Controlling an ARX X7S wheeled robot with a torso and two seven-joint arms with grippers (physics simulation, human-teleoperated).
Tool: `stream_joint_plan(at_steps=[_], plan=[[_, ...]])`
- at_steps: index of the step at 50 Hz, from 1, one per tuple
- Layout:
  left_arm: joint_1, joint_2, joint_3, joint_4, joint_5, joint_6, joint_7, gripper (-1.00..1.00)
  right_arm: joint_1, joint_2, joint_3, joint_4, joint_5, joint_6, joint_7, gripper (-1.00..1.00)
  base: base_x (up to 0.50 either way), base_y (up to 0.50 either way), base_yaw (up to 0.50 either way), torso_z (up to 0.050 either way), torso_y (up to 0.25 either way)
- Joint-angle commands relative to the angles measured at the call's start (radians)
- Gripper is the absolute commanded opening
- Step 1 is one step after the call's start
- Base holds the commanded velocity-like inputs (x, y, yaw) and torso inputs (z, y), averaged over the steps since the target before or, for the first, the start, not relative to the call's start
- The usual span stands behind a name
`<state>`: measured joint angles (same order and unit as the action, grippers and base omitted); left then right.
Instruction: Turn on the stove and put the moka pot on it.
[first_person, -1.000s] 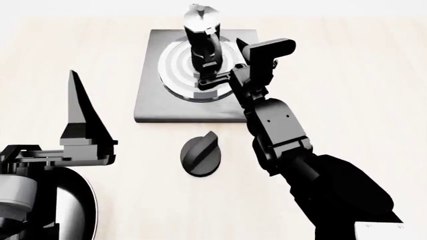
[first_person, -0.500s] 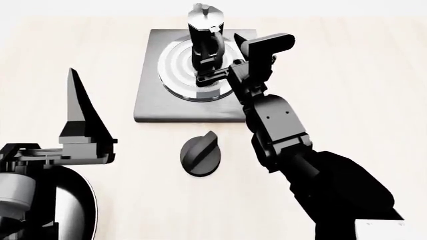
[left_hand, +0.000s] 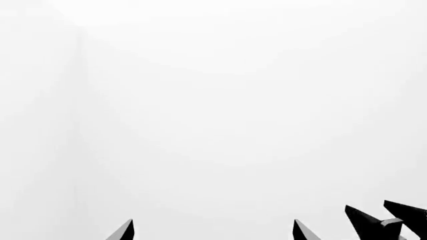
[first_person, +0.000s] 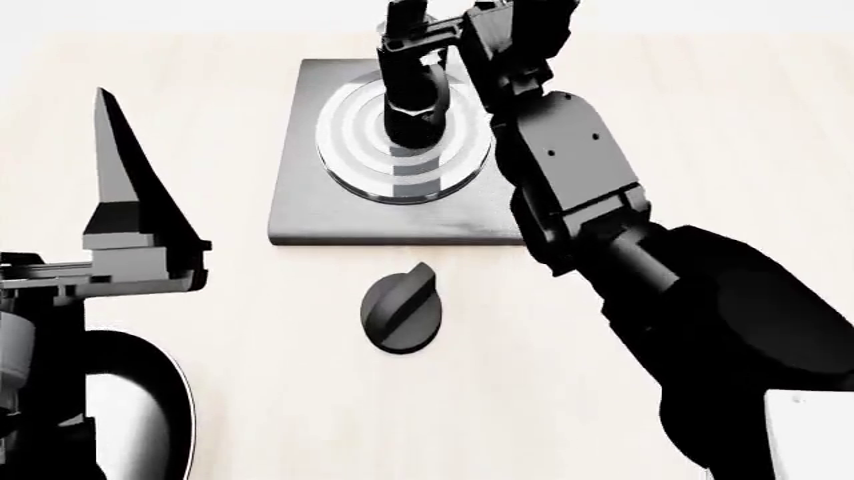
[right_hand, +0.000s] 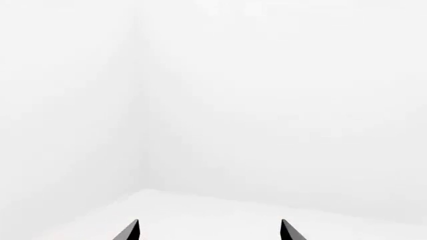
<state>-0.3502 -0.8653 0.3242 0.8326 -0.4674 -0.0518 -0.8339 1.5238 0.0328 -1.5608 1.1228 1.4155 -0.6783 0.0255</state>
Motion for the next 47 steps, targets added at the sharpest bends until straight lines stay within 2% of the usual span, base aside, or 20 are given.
stream_joint_plan(at_steps=[1,8,12,18,26,28,32,42,45,47], plan=[[-0.223,0.006,0.009,0.015,0.027,-0.137,0.012,1.0,0.204,0.168,-0.053,-0.351,-0.132,-0.038,0.35,1.0,0.0,0.0,0.0,0.0,0.0],[-0.464,0.058,0.037,0.001,0.056,-0.175,0.085,1.0,0.399,0.317,-0.106,-0.643,-0.269,0.074,0.687,1.0,0.0,0.0,0.0,0.0,0.0],[-0.606,0.085,0.056,-0.014,0.067,-0.211,0.131,1.0,0.493,0.403,-0.109,-0.796,-0.307,0.134,0.817,1.0,0.0,0.0,0.0,0.0,0.0],[-0.783,0.117,0.036,-0.014,0.004,-0.258,0.171,1.0,0.651,0.535,-0.148,-1.04,-0.412,0.256,0.937,1.0,0.0,0.0,0.0,0.0,0.0],[-0.926,0.149,0.015,0.038,-0.046,-0.32,0.157,1.0,0.802,0.68,-0.15,-1.34,-0.498,0.394,1.049,1.0,0.0,0.0,0.0,0.0,0.0],[-0.957,0.149,0.012,0.06,-0.065,-0.35,0.149,1.0,0.812,0.712,-0.126,-1.387,-0.487,0.399,1.048,1.0,0.0,0.0,0.0,0.0,0.0],[-1.021,0.15,-0.008,0.107,-0.129,-0.401,0.13,1.0,0.821,0.774,-0.022,-1.518,-0.515,0.534,1.048,1.0,0.0,0.0,0.0,0.0,0.0],[-1.138,0.098,-0.072,0.211,-0.336,-0.49,0.027,1.0,0.82,0.869,0.188,-1.785,-0.483,0.783,1.051,1.0,0.0,0.0,0.0,0.0,-0.001],[-1.152,-0.002,-0.012,0.214,-0.385,-0.402,-0.054,1.0,0.822,0.896,0.251,-1.885,-0.456,0.872,1.074,1.0,0.0,0.0,0.0,0.0,0.0],[-1.174,-0.101,0.078,0.214,-0.407,-0.302,-0.131,1.0,0.824,0.91,0.295,-1.945,-0.425,0.932,1.093,1.0,0.0,0.0,0.0,0.0,0.0]])
